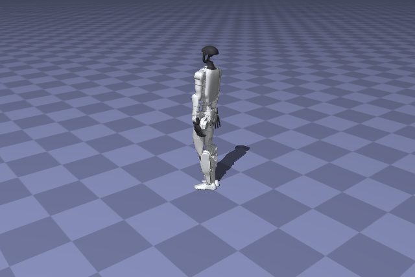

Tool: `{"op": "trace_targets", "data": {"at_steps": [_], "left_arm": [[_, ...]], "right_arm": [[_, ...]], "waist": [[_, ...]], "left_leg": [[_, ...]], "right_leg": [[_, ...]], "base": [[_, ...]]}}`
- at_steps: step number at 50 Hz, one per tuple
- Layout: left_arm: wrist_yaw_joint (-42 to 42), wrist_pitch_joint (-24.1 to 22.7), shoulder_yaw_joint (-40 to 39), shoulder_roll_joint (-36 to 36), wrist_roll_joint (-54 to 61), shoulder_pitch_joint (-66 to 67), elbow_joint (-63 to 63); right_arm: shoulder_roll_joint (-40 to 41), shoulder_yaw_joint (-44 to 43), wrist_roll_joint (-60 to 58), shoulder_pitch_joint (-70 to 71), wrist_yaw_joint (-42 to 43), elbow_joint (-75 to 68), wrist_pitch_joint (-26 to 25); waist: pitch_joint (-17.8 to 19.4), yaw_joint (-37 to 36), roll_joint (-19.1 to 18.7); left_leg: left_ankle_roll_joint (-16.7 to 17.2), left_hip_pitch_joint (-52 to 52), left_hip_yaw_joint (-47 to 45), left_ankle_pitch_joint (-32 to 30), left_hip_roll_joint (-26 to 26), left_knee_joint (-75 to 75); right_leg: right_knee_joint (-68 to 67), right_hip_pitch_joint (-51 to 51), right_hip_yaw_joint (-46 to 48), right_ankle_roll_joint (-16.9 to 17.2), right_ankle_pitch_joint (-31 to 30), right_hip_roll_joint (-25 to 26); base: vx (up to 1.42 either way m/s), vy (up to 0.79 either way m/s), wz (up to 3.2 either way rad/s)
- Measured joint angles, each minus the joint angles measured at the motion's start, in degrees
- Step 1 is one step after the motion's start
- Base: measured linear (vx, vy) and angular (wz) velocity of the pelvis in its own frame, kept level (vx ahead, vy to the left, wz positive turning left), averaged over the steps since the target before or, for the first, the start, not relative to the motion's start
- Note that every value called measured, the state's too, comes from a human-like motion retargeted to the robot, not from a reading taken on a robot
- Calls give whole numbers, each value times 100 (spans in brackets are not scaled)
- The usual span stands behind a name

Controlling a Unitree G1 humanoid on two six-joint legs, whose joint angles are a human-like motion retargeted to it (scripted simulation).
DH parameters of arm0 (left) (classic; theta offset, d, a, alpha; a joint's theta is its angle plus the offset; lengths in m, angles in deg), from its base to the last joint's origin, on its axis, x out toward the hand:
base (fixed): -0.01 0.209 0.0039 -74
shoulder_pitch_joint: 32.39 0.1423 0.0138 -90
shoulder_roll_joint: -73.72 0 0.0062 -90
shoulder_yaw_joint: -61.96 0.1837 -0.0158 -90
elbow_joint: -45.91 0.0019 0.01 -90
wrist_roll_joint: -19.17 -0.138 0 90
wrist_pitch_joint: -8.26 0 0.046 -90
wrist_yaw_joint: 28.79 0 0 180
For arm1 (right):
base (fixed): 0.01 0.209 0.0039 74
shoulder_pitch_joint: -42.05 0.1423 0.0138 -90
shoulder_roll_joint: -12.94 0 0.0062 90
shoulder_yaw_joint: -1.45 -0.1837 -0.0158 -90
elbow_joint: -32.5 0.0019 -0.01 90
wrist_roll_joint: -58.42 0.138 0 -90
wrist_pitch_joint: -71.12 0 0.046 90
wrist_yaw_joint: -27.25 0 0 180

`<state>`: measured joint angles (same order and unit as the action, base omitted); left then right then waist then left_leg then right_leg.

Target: In place motions

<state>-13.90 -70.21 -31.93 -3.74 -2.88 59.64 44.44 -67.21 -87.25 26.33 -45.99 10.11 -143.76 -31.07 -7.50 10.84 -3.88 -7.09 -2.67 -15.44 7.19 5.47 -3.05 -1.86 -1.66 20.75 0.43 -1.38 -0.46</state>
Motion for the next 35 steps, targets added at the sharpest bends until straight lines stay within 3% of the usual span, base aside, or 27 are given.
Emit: {"op": "trace_targets", "data": {"at_steps": [13,35], "left_arm": [[8,-29,11,26,-72,-43,57],[32,-41,-30,1,-52,-37,76]], "right_arm": [[20,65,-66,76,-62,45,44],[18,71,-78,57,-56,24,49]], "waist": [[-22,612,-53],[-41,563,-48]], "left_leg": [[-12,-65,565,-65,101,-47],[-44,-31,511,-43,114,-18]], "right_leg": [[67,29,548,2,-21,-80],[81,50,515,-23,2,-28]], "base": [[1,-1,38],[0,0,0]]}}
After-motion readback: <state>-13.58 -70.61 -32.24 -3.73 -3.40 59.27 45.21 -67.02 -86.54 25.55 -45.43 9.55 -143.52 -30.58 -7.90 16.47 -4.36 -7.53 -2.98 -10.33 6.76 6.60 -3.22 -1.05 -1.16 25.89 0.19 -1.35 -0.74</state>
